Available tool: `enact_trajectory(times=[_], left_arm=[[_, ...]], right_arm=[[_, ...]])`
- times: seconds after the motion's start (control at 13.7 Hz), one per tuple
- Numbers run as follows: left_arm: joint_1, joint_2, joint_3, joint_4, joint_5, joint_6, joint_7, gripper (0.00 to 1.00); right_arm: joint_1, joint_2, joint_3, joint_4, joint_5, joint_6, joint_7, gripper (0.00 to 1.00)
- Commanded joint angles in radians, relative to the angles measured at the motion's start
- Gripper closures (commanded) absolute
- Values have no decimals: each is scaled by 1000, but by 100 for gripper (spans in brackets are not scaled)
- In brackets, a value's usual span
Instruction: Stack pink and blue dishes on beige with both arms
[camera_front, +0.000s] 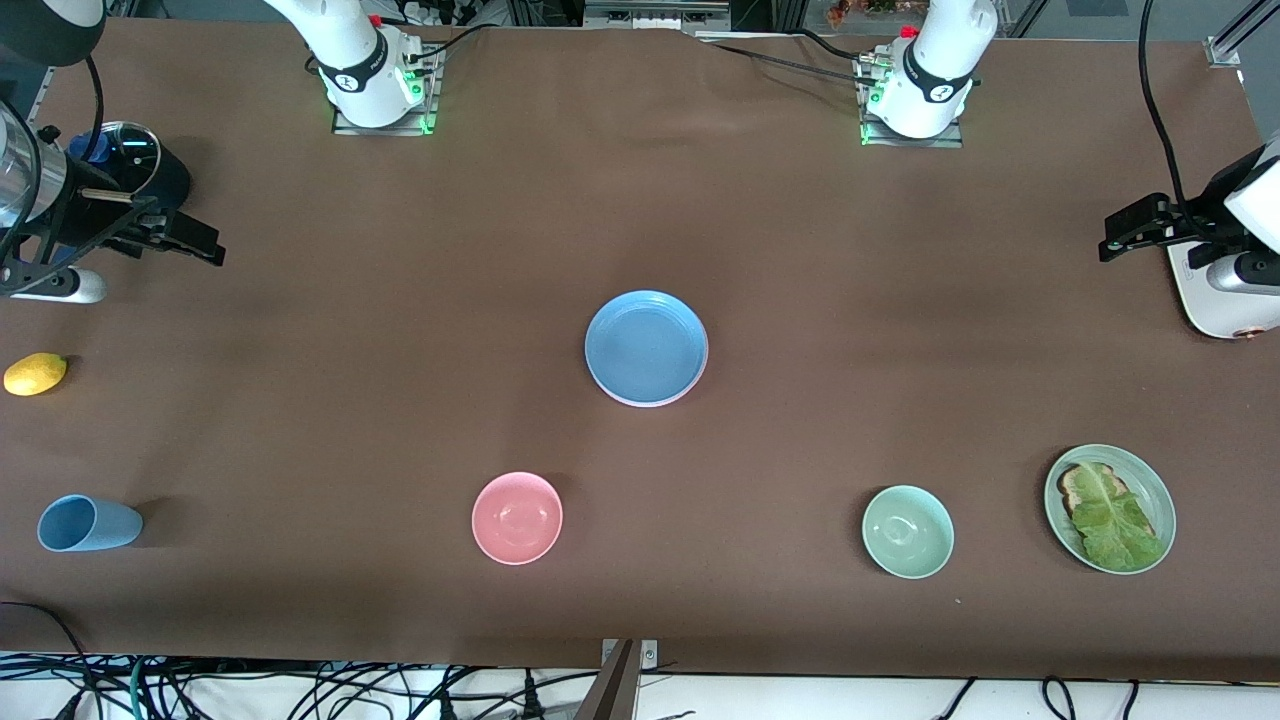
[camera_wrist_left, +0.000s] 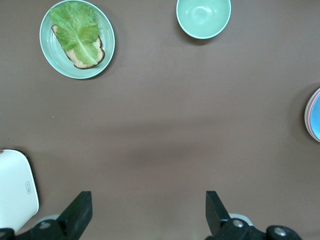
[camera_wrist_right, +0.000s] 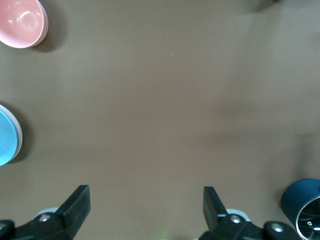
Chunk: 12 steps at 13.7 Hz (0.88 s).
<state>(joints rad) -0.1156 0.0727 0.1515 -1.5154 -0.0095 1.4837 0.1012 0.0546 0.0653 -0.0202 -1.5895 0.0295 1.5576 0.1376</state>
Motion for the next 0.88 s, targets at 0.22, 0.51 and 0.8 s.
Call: enact_trajectory(times=[0.22, 0.51, 0.8], left_arm=[[-2, 9, 0, 24, -15, -10, -2, 0], [-1, 9, 0, 24, -15, -10, -2, 0], [-1, 9, 0, 24, -15, -10, -2, 0]], right_arm=[[-50, -82, 51, -55, -16, 21, -18, 0], [-71, -84, 51, -53, -11, 13, -24, 0], [-82, -84, 57, -49, -8, 10, -18, 0]])
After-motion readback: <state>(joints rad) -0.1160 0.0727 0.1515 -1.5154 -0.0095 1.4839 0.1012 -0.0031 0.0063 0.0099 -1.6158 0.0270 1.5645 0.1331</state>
